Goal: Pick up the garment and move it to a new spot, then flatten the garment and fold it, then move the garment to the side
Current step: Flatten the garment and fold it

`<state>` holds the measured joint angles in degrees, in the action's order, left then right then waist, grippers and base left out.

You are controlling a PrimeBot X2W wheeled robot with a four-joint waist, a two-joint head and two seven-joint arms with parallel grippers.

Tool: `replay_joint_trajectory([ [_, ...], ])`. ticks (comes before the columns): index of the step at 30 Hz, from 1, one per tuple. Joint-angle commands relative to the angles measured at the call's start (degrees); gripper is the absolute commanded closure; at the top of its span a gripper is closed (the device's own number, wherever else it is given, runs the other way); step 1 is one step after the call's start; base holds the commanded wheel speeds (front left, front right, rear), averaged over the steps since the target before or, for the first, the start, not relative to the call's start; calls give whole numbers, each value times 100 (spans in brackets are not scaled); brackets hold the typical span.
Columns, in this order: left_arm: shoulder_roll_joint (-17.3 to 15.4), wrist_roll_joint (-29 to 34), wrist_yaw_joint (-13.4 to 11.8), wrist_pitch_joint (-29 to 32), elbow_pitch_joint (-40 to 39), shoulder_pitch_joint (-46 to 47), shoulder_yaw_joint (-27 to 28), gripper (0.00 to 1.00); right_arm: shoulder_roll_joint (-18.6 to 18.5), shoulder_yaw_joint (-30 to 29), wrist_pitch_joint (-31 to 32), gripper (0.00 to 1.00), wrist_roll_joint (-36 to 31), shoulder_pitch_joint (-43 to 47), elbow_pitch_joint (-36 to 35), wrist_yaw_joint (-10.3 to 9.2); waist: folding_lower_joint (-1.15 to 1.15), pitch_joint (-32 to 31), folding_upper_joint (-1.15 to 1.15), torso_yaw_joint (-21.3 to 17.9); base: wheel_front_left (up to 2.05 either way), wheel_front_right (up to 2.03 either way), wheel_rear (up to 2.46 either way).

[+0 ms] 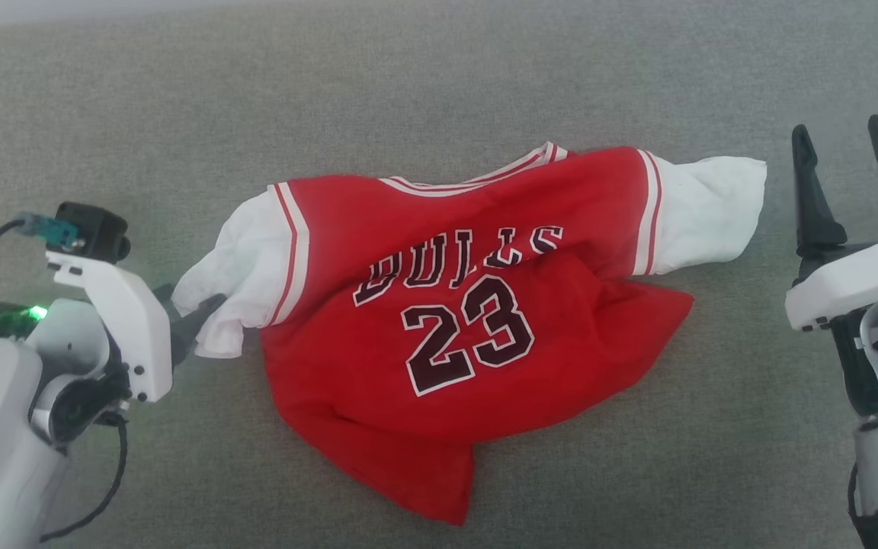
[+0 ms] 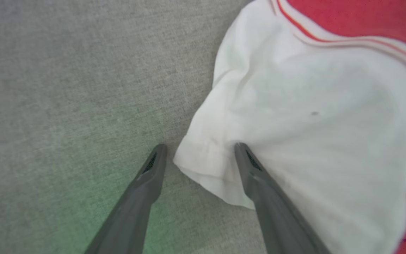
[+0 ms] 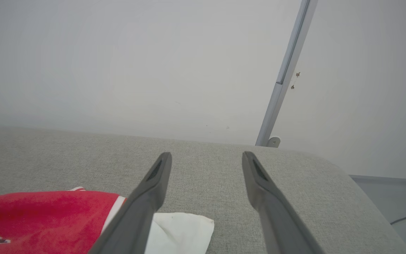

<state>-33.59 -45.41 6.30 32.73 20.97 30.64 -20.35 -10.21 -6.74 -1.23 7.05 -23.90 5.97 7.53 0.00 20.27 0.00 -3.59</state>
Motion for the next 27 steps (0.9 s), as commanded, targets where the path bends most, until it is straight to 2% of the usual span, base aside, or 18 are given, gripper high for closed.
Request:
replay_joint_trajectory([
  [1, 70, 108, -49, 102, 238, -19, -141, 0, 14, 20, 59, 0, 36, 43, -59, -8, 0, 27, 0, 19, 0, 0, 0],
  [5, 170, 66, -87, 264, 591, 50, -225, 0, -27, 53, 180, 0, 75, 64, -98, -8, 0, 58, 0, 37, 0, 0, 0],
  [6, 212, 34, -81, 333, 702, 61, -260, 25, -42, 92, 236, 0, 103, 65, -117, -8, 0, 65, 0, 42, 0, 0, 0],
  [7, 317, -56, -40, 411, 853, 83, -315, 100, -65, 141, 417, 0, 223, 49, -99, -8, 0, 70, 0, 52, 0, 0, 0],
  [16, 534, -189, 95, 357, 1092, 360, -632, 100, -536, 391, 1971, 0, 910, -471, 495, -7, 0, 100, 0, 202, 0, 0, 0],
  [21, 622, -246, 111, 209, 1167, 536, -788, 100, -886, 467, 2840, 0, 1245, -921, 1233, -7, 0, 145, 0, 350, 0, 0, 0],
  [27, 661, -336, 123, 92, 1202, 701, -1022, 100, -1071, 537, 3687, 0, 1659, -1451, 2133, -5, 0, 203, 0, 499, 0, 0, 0],
])
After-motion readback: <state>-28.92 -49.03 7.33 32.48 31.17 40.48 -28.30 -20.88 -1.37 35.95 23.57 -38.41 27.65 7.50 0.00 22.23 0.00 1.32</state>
